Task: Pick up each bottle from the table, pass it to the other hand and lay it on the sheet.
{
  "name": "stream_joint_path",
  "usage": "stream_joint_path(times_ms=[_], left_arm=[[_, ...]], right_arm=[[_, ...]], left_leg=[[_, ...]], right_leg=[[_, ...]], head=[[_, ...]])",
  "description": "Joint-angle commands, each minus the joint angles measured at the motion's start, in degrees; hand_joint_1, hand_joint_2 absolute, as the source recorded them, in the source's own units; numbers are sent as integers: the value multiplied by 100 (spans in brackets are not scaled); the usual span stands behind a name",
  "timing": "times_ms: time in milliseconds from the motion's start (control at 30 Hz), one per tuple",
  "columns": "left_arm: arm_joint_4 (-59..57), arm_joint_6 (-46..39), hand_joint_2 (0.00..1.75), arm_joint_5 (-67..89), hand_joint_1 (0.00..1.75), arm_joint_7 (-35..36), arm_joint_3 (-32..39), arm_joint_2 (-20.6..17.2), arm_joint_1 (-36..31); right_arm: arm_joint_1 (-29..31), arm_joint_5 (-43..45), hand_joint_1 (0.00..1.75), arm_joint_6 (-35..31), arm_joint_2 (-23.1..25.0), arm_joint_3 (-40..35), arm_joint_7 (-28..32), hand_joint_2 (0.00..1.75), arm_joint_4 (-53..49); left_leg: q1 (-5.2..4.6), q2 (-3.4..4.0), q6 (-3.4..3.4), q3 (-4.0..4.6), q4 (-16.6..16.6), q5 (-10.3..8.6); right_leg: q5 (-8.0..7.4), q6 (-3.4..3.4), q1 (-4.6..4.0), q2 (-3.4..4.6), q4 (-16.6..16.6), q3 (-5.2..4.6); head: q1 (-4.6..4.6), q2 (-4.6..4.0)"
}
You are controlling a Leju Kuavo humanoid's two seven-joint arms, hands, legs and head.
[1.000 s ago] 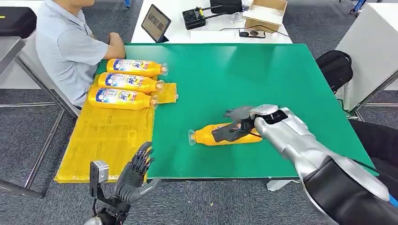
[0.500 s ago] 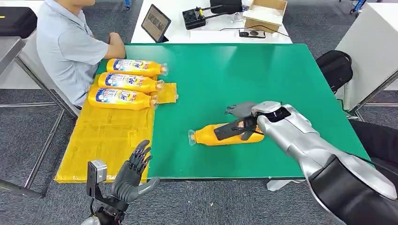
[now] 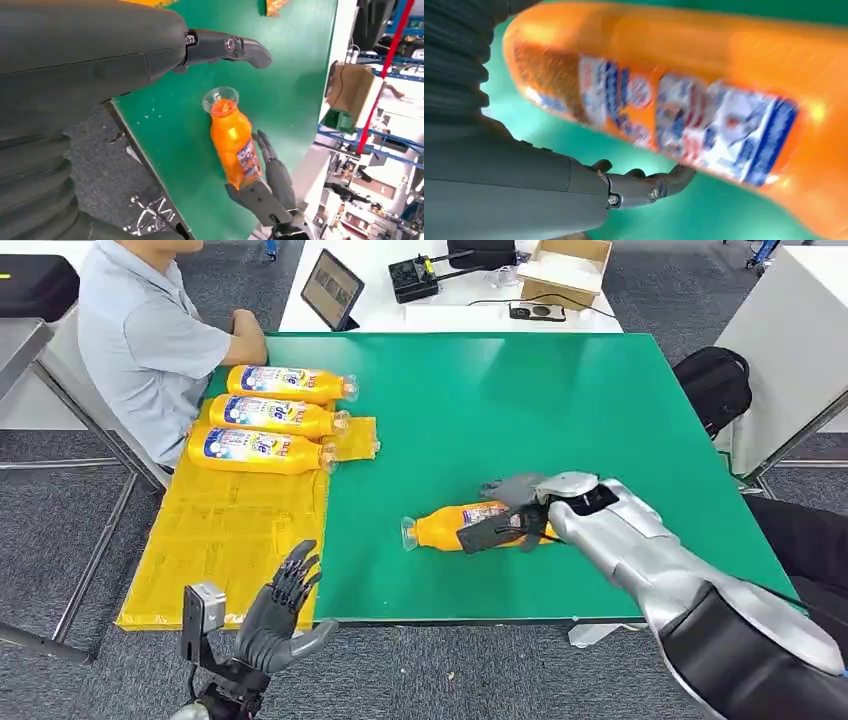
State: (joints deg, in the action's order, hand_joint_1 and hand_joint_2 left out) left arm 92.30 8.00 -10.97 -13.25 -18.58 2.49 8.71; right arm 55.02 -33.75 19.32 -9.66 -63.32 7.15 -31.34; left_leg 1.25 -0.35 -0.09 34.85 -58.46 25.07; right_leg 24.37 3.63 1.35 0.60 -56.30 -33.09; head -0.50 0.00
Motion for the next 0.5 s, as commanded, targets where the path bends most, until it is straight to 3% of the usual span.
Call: stream_joint_path(times_ms=[33, 167, 300, 500], left_arm=[[-172, -49, 175, -127, 0, 23, -146, -201, -99], [-220, -117, 175, -133, 0, -6, -147, -158, -133], [-142, -284, 175, -101, 0, -22, -138, -130, -42], [-117, -279, 175, -109, 0, -22, -146, -153, -30]], right_arm=[[-120, 74, 0, -103, 100, -367, 96, 175, 392], [-273, 98, 0, -195, 128, -386, 109, 175, 444], [-790, 22, 0, -852, 117, -282, -88, 175, 440], [-775, -66, 0, -997, 164, -218, -128, 175, 504]], left_leg=[[-1, -1, 6, -16, 7, 1], [0, -1, 6, -18, 9, 1], [3, -8, 5, -24, 13, 1], [4, -1, 3, -21, 7, 1]], right_leg=[[2, -15, -2, -8, 6, 16], [2, -16, -4, -8, 8, 19], [2, -15, -7, -15, 16, 28], [1, -10, -6, -6, 11, 20]], head=[[0, 0], [0, 0], [0, 0], [-2, 0]])
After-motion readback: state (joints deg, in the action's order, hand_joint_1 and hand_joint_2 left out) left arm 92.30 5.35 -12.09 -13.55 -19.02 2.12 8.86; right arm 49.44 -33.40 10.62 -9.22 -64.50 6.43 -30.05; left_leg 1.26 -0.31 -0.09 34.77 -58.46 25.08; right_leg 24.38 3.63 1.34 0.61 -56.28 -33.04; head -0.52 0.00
